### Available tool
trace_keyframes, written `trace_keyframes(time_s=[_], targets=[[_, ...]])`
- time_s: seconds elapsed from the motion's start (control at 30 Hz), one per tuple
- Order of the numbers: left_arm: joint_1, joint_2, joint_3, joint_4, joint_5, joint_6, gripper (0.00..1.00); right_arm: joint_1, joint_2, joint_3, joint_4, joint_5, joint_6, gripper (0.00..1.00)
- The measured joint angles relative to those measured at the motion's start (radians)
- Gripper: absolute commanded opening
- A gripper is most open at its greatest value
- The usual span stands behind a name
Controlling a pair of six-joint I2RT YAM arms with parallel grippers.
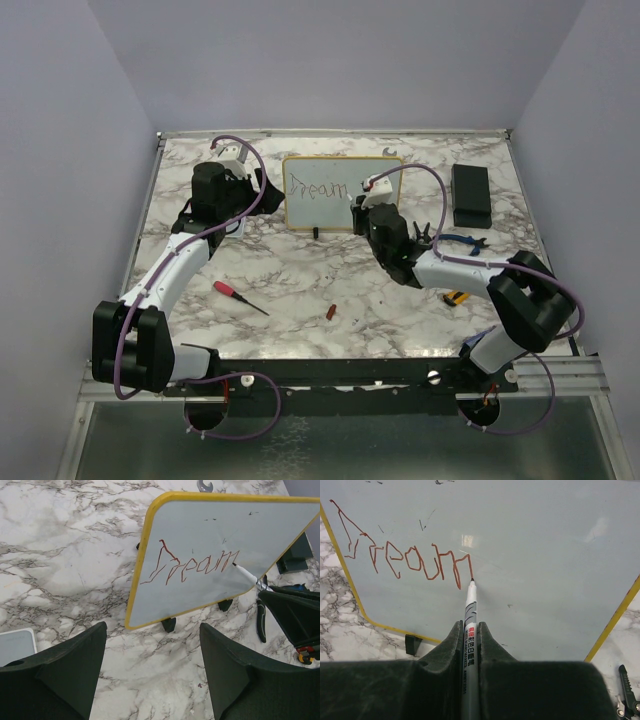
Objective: Write a sentence on the whiteboard
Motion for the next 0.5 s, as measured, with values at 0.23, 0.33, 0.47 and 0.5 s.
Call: trace_keyframes(time_s=[0.23, 0.33, 0.47, 0.5], targets=[[0.000, 0.000, 0.000, 0.000, 0.000, 0.000, 0.76, 0.000, -0.076, -0.032, -0.011, -0.017, -0.001, 0.00], [0.000, 0.000, 0.000, 0.000, 0.000, 0.000, 0.76, 0.000, -0.096, -0.032, -0.010, -0.014, -0.001, 0.01], [0.000, 0.000, 0.000, 0.000, 0.000, 0.000, 0.76, -0.007, -0.091, -0.030, -0.011, -0.007, -0.004, 0.00], [-0.001, 0.000, 0.000, 0.000, 0.000, 0.000, 0.76, -0.010, -0.088, -0.026, -0.011, -0.006, -0.005, 0.00]])
